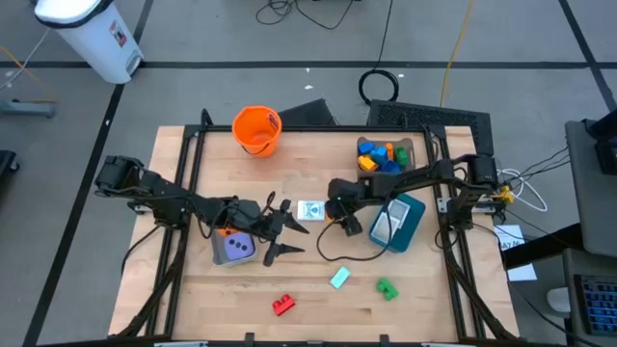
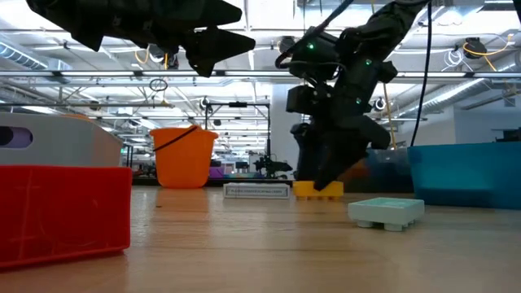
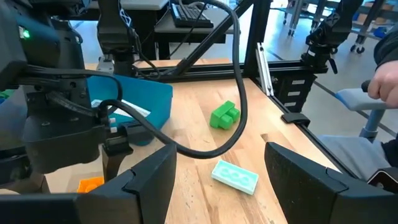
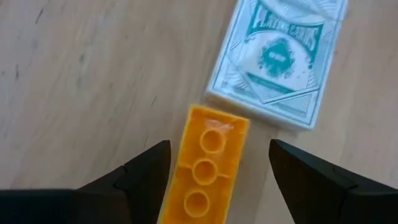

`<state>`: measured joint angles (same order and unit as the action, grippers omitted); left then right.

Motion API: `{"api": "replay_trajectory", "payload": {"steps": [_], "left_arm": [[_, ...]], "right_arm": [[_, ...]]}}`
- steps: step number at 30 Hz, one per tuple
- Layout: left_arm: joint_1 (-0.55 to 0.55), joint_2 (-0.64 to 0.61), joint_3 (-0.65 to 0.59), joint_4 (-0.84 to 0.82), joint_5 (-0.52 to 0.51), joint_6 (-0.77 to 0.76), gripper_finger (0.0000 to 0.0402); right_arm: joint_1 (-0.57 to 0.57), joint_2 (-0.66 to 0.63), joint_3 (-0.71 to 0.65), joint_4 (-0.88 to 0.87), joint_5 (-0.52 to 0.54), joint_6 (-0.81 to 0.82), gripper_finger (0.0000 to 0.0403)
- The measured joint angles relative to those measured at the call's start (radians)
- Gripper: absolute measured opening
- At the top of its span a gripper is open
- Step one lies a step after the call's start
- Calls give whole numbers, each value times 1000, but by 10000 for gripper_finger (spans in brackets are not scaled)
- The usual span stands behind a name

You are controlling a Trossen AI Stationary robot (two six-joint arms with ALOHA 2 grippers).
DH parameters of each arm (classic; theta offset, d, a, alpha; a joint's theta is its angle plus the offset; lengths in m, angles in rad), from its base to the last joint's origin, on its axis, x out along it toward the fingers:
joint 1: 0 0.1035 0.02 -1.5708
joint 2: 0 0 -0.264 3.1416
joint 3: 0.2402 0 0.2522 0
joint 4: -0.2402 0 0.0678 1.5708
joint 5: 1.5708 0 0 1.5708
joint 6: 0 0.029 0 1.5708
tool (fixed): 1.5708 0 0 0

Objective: Pick & Place Toys
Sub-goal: Put the yellow game piece into the black bin

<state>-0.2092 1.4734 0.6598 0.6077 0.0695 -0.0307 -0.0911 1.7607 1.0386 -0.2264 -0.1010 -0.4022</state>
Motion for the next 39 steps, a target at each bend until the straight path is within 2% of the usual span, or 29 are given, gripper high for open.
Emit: {"api": "replay_trajectory", "payload": {"steps": [16, 29, 34, 39], "left_arm": [[1, 0, 0, -3, 0, 23, 253], [1, 0, 0, -6, -1, 23, 253], [1, 0, 0, -6, -1, 23, 253], [3, 0, 0, -7, -1, 23, 253]], "right_arm": [[-20, 0, 0, -44, 0, 71, 221], [-20, -1, 0, -69, 0, 69, 129], [-19, -59, 8, -110, 4, 69, 133], [-17, -183, 59, -240, 125, 70, 144]]}}
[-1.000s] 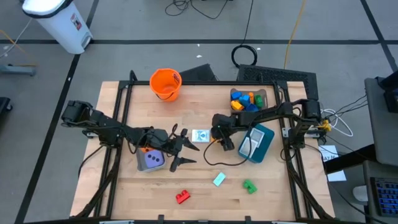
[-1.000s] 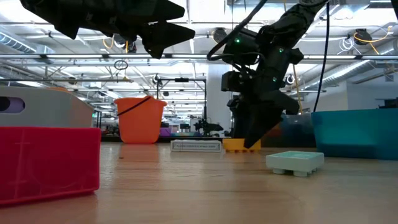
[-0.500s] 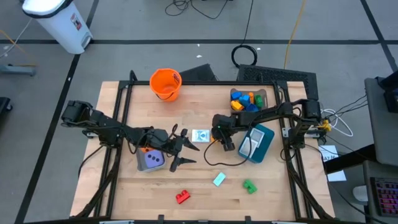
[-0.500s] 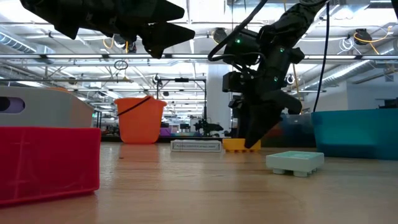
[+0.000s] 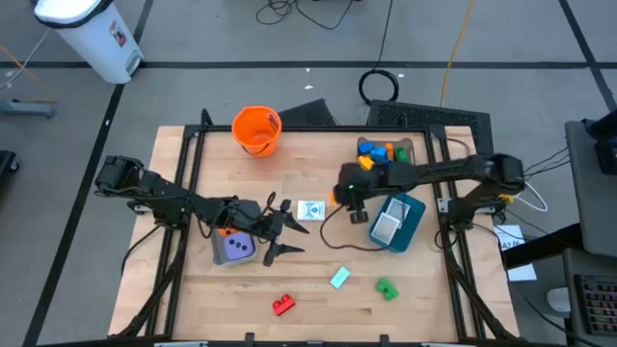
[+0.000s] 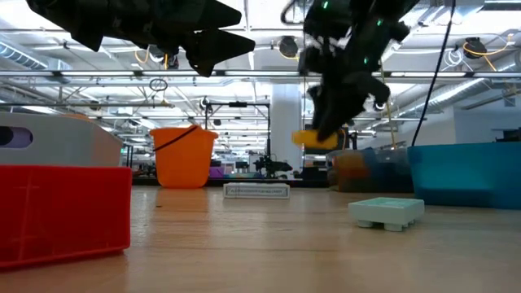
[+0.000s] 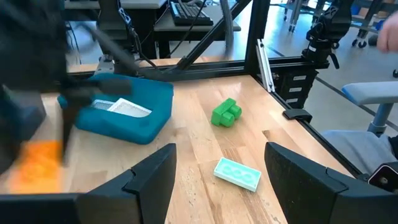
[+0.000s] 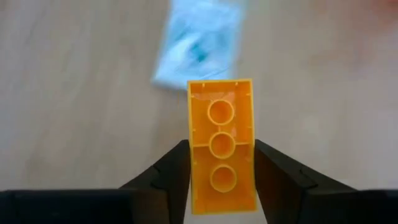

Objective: Pick & Place Toys
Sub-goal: Put the yellow game piece into the black bin

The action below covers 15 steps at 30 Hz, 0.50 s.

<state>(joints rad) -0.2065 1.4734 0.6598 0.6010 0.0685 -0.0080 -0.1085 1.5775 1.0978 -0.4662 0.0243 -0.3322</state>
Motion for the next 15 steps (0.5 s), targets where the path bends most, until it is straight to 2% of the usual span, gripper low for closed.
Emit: {"api": "replay_trajectory", "payload": {"steps": [4, 8, 15], "left_arm": [[1, 0, 0, -2, 0, -1, 253], [1, 0, 0, -2, 0, -5, 253], [0, 0, 0, -2, 0, -13, 253]], "right_arm": [[-10, -127, 17, -108, 144, -2, 139], [-65, -253, 19, -208, 240, 31, 140], [-228, -377, 6, -365, 264, 128, 139]]}}
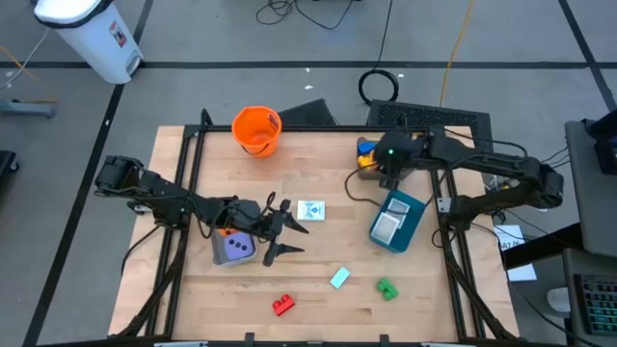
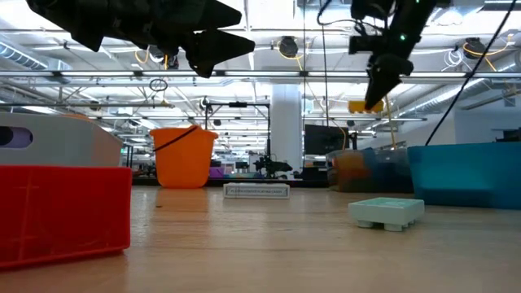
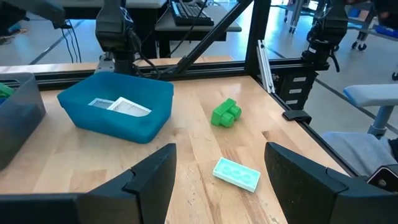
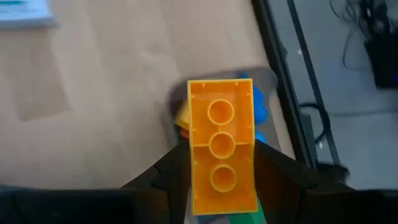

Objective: Pick & Place Toys
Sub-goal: Put the yellow game piece into the black bin

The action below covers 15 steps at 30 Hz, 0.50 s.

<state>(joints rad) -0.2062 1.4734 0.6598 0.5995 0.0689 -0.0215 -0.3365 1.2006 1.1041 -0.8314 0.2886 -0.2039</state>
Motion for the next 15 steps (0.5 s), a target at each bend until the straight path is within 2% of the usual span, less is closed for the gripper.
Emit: {"api": "replay_trajectory", "payload": {"steps": [6, 12, 15], "left_arm": [[-1, 0, 0, -6, 1, -8, 253], [-2, 0, 0, -7, 9, -10, 253], [-2, 0, 0, -7, 9, -10, 253]], "right_arm": [[-104, -17, -112, 7, -5, -45, 140], [-169, -16, -234, 109, -7, -99, 141], [-199, -17, -263, 156, -51, -118, 142]]}}
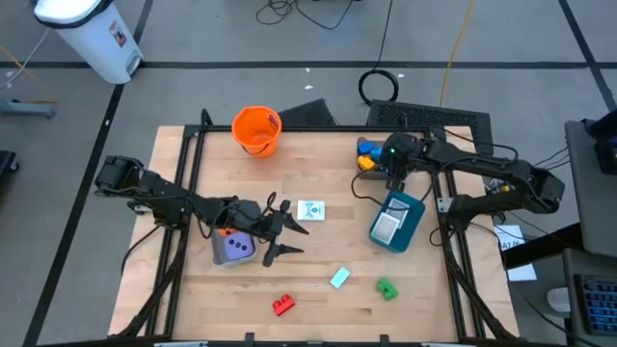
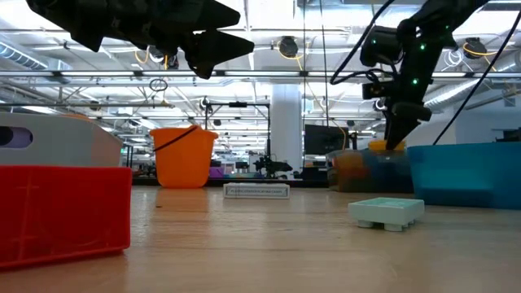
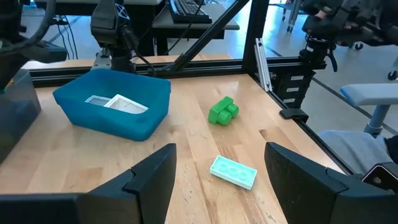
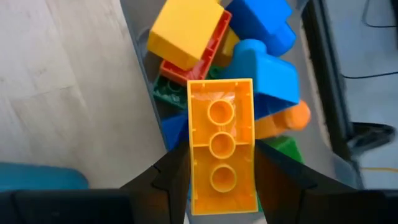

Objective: Pick & Place Toys
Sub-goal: Put the yellow game piece into the black bin, then put the light blue game piece into the black bin

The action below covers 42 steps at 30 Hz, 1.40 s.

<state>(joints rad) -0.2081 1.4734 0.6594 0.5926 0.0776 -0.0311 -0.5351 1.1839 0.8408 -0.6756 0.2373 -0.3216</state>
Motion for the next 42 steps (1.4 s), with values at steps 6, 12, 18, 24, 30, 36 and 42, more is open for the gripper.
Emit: {"api": "replay_trajectory", "payload": {"steps": [6, 12, 18, 24, 30, 36, 42], "left_arm": [[0, 0, 0, 0, 0, 1, 253], [0, 0, 0, 0, 0, 1, 253], [0, 0, 0, 0, 0, 1, 253], [0, 0, 0, 0, 0, 1, 253], [0, 0, 0, 0, 0, 4, 253], [0, 0, 0, 0, 0, 4, 253], [0, 0, 0, 0, 0, 4, 253]], "right_arm": [[-28, 0, -15, 36, -63, -5, 140], [-28, 0, -15, 37, -59, 3, 164], [-28, 0, -15, 60, -56, -3, 194], [-9, -1, 45, 55, -55, -2, 208], [93, -24, 133, 85, -149, 53, 210], [284, -37, 134, 250, -357, 137, 210], [592, -9, 134, 333, -242, 146, 210]]}}
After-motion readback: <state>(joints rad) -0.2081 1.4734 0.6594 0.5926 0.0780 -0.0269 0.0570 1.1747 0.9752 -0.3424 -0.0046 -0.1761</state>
